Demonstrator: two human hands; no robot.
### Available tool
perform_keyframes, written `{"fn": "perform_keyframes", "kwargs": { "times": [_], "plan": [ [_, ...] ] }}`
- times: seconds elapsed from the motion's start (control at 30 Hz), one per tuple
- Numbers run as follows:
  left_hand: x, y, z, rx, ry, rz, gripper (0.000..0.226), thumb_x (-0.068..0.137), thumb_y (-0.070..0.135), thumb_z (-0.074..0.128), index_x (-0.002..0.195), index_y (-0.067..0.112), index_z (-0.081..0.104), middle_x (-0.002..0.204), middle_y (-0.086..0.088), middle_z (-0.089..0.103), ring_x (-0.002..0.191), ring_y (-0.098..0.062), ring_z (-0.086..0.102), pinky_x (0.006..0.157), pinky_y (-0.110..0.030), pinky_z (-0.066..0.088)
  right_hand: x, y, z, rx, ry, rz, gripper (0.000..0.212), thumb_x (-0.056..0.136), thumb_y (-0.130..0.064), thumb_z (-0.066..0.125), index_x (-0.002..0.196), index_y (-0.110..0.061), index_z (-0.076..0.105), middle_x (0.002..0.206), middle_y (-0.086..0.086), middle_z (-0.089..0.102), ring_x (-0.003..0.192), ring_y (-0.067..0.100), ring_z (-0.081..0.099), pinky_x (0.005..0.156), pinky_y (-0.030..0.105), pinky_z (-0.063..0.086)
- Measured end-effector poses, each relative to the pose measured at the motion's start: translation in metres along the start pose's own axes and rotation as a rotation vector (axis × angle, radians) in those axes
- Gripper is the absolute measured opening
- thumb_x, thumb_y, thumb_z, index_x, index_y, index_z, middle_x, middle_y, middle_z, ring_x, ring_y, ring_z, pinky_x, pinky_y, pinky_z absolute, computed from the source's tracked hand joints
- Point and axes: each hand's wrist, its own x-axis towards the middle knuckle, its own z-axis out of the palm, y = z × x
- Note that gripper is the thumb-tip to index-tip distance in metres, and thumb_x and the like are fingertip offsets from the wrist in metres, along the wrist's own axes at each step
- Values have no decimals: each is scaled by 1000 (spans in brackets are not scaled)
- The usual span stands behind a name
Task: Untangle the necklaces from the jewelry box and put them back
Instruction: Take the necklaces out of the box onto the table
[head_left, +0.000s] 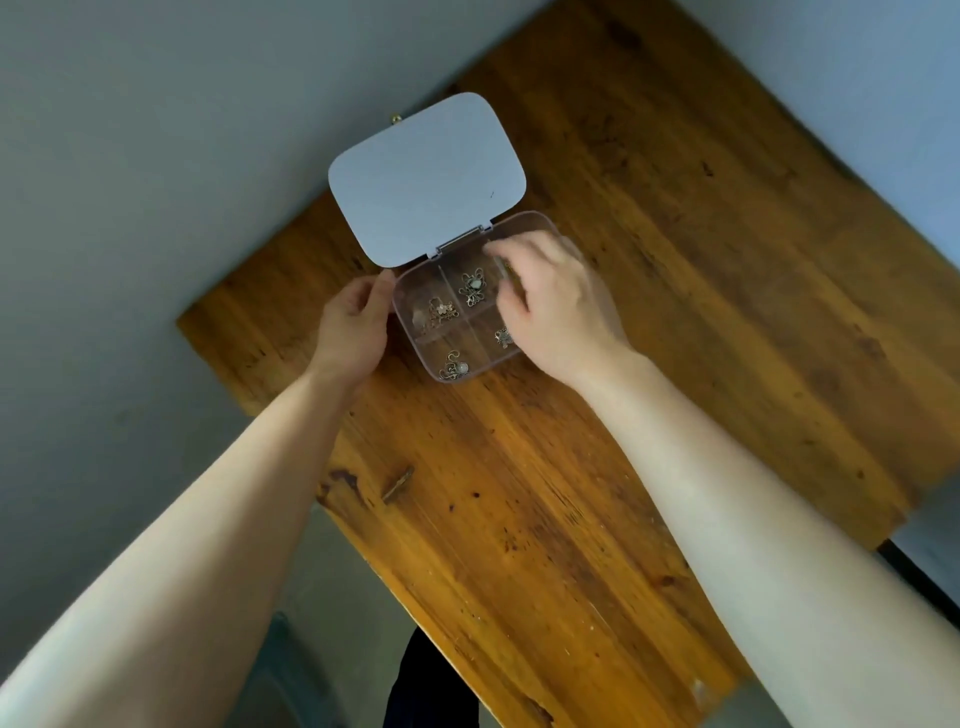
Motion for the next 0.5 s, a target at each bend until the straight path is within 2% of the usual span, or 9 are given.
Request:
{"fn": "perform_keyframes", "kwargs": {
  "times": [0.1,0.2,0.33,0.4,0.5],
  "plan": [
    [2,1,0,-2,-16,-1,22,102,42,50,93,32,68,88,15,72,90,-2,64,79,-26,45,27,-13,9,-198,-294,-123,36,97,-10,52,131,-15,64,123,8,65,114,30,59,88,43,55],
    [3,-2,-1,-6,-36,13,22,102,43,49,97,32,67,94,13,73,91,0,65,78,-24,45,38,-20,13,-381,-488,-145,37,93,-10,54,128,-13,64,119,10,59,111,32,56,80,39,47],
    [5,-2,-1,9,-44,30,23,102,44,49,94,33,67,91,14,72,83,3,64,74,-23,44,40,-17,12,-483,-536,-219,34,94,-6,57,127,-8,64,123,10,53,109,31,55,77,41,47],
    [5,-2,-1,3,-45,39,24,102,44,49,93,33,67,90,13,72,78,6,64,73,-22,44,42,-15,12,-487,-560,-256,27,96,-3,55,122,-6,65,118,10,53,101,29,56,73,38,49],
    [4,-1,0,-5,-50,46,24,103,43,48,95,31,67,93,9,72,80,0,64,73,-23,44,48,-15,12,-472,-619,-264,22,96,-3,57,116,-5,65,112,11,55,93,29,60,77,40,52]
  ]
}}
